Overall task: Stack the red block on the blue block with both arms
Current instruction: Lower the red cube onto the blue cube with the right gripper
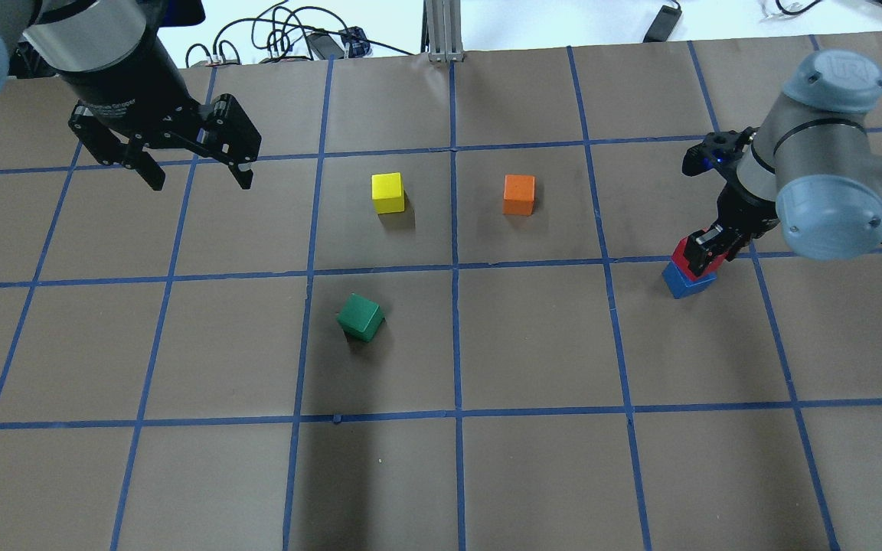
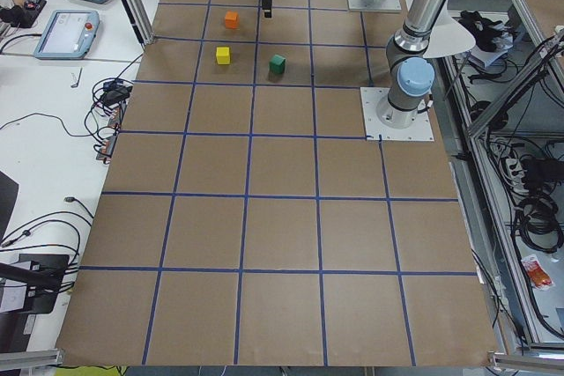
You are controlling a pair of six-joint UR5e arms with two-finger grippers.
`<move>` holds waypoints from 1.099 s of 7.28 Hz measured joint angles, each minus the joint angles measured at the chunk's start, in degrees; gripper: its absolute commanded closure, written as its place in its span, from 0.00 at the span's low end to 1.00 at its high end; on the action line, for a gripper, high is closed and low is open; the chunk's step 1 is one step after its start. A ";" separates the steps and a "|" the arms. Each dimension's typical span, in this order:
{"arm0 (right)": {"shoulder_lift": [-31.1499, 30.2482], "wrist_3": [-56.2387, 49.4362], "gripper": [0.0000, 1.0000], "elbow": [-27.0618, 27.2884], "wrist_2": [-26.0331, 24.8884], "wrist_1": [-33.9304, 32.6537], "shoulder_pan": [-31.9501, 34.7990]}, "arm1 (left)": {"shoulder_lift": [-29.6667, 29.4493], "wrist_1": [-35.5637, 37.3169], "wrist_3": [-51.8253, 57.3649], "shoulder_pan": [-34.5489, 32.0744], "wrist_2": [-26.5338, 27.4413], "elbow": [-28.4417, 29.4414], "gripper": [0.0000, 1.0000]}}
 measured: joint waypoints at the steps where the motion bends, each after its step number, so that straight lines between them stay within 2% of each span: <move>1: -0.03 0.05 1.00 0.21 -0.01 0.20 -0.36 | -0.01 0.06 -0.03 0.00 0.00 0.02 0.00; 2: -0.04 0.07 1.00 0.41 0.00 0.29 -0.50 | -0.02 0.11 -0.05 0.00 0.00 0.02 0.00; 3: -0.06 0.09 0.73 0.50 0.03 0.32 -0.50 | -0.05 0.15 -0.06 0.00 0.00 0.02 0.00; 4: -0.06 0.09 0.32 0.53 0.05 0.34 -0.52 | -0.07 0.18 -0.06 0.00 0.00 0.02 0.00; 5: -0.06 0.09 0.00 0.55 0.06 0.33 -0.52 | -0.05 0.19 -0.06 0.00 0.00 0.02 0.00; 8: -0.06 0.11 0.00 0.92 -0.07 0.20 -0.51 | -0.09 0.19 -0.06 0.00 0.00 0.02 0.00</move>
